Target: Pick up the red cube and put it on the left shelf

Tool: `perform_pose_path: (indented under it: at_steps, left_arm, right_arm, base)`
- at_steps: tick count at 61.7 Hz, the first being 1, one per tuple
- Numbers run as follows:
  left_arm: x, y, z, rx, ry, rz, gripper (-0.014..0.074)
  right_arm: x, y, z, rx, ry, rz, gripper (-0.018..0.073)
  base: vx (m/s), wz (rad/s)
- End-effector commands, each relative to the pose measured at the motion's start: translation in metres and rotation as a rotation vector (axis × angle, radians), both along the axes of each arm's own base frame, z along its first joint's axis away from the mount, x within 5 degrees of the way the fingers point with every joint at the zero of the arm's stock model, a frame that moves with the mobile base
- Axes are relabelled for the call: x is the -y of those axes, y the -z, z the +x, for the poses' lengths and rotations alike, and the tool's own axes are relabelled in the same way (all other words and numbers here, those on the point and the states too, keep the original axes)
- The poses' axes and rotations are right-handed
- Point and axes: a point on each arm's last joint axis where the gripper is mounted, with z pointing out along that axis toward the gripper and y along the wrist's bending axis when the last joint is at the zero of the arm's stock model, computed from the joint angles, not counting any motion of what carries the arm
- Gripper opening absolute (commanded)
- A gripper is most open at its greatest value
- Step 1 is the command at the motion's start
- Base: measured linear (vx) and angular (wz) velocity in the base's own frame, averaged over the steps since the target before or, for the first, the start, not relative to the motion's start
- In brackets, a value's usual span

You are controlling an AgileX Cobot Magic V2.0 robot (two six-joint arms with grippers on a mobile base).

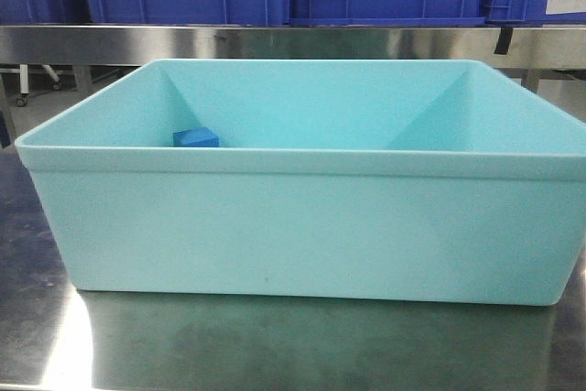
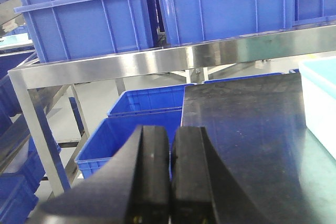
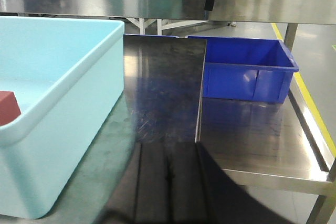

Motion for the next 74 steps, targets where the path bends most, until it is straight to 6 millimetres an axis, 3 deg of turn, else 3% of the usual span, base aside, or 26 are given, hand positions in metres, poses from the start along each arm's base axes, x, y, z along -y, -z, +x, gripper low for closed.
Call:
perform_pose_path:
  at_steps: [1, 45, 61, 68, 74]
  left_arm:
    - [0.000, -0.001, 0.000, 0.069, 0.004, -0.005, 0.0106]
    - [0.000, -0.001, 0.000, 0.069, 0.004, -0.005, 0.0106]
    - [0.000, -0.001, 0.000, 0.069, 0.004, -0.005, 0.0106]
    - [0.000, -0.001, 0.000, 0.069, 0.004, -0.005, 0.0106]
    - [0.000, -0.001, 0.000, 0.069, 0.004, -0.005, 0.0106]
  right_arm:
    - [0.000, -0.017, -0.002, 0.129, -0.003, 0.000, 0.0057]
    - [0.000, -0.019, -0.002, 0.161, -0.003, -0.066, 0.0057]
    - [-0.002, -0.031, -0.004, 0.288, -0.019, -0.052, 0.0057]
    - [-0.002, -0.038, -0.002, 0.277, -0.023, 0.046, 0.0057]
    - [-0.002, -0.056, 0.004, 0.233, -0.021, 0.136, 0.0057]
  base:
    - [0.00, 0.00]
    - [0.00, 0.00]
    - [0.00, 0.00]
    - [0.00, 0.00]
    - [0.00, 0.00]
